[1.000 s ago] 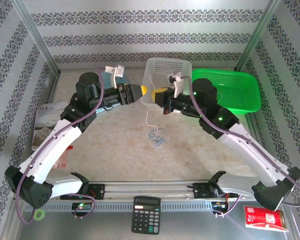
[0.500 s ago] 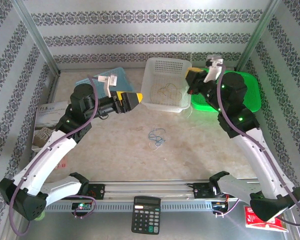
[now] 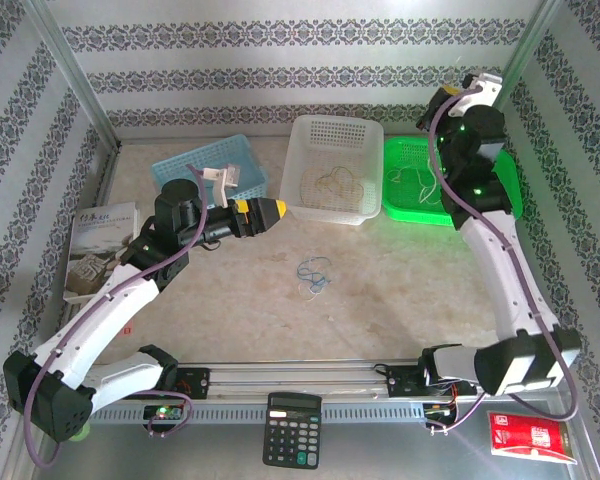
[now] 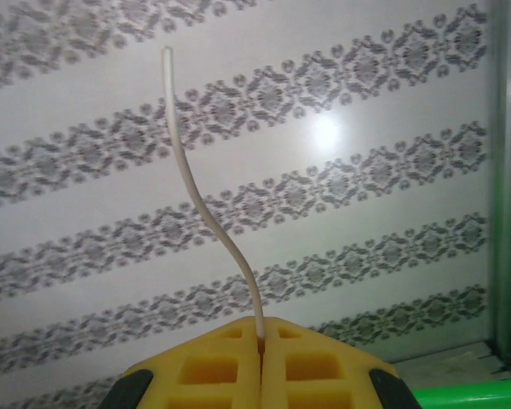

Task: Untangle the cables

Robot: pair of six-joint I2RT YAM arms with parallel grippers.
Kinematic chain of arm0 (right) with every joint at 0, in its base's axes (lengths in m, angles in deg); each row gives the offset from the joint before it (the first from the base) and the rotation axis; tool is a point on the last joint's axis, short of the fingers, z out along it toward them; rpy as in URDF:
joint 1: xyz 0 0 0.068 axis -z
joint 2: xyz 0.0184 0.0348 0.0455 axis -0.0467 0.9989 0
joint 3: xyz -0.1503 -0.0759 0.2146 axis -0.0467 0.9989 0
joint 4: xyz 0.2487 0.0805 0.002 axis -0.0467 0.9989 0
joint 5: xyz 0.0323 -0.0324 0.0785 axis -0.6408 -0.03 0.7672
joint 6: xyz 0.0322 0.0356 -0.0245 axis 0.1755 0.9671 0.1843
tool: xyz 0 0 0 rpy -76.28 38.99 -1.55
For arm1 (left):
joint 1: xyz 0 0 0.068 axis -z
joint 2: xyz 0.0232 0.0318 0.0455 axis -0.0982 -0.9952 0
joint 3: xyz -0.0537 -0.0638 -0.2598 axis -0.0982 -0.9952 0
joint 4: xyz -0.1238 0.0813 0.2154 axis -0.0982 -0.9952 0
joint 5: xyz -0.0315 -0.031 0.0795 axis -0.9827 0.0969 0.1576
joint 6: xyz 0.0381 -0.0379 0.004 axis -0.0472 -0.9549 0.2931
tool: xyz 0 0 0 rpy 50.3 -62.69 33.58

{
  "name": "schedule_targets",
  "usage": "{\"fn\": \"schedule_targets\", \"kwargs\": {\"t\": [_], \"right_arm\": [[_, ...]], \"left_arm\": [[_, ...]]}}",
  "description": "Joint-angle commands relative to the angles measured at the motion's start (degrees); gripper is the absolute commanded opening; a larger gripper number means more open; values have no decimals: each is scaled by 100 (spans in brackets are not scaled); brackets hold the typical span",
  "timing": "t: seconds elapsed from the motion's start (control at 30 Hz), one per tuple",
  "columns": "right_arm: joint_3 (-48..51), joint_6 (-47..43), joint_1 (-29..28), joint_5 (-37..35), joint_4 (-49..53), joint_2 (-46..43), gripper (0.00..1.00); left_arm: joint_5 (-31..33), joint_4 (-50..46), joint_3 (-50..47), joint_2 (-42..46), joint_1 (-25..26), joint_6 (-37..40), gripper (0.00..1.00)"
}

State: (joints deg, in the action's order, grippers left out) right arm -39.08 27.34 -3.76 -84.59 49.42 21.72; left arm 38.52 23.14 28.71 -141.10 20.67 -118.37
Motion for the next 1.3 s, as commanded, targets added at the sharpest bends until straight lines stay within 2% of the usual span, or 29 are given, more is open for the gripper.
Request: {"fn": "schedule_targets", "kwargs": {"t": [0.0,0.23,0.43,0.7,0.73,0.8,0.87,0.97,1.07,1.27], "right_arm": [[-66,-193,37,-655,-525,320,0],[809,317,59,-1055,-1126,1031,0],[1391,805,368,-480,-1432,1679,0],[1428,1087,944,-240,-928,1997,0],[1387,1101,1012,-137,-807,2019,11],[1354,1029,1121,61,-680,1979,41],[1354,908,1178,360,-608,1864,54],[1366,842,1197,674,-504,1625,59],[1459,949,1197,982,-473,1361,59],[1827,1431,994,1869,-364,744,59]], "left_arm": [[-19,370,-50,-23,34,-104,100],[-279,796,-32,-317,39,-461,100],[-348,799,-11,-388,33,-483,100],[-262,798,-179,-335,33,-483,100],[-255,823,-197,-338,39,-494,100],[-235,873,-224,-363,36,-509,100],[-219,896,-251,-399,40,-526,100],[-113,879,-309,-390,37,-499,100],[74,782,-384,-296,33,-383,100],[1106,176,-546,88,24,-28,100]]}}
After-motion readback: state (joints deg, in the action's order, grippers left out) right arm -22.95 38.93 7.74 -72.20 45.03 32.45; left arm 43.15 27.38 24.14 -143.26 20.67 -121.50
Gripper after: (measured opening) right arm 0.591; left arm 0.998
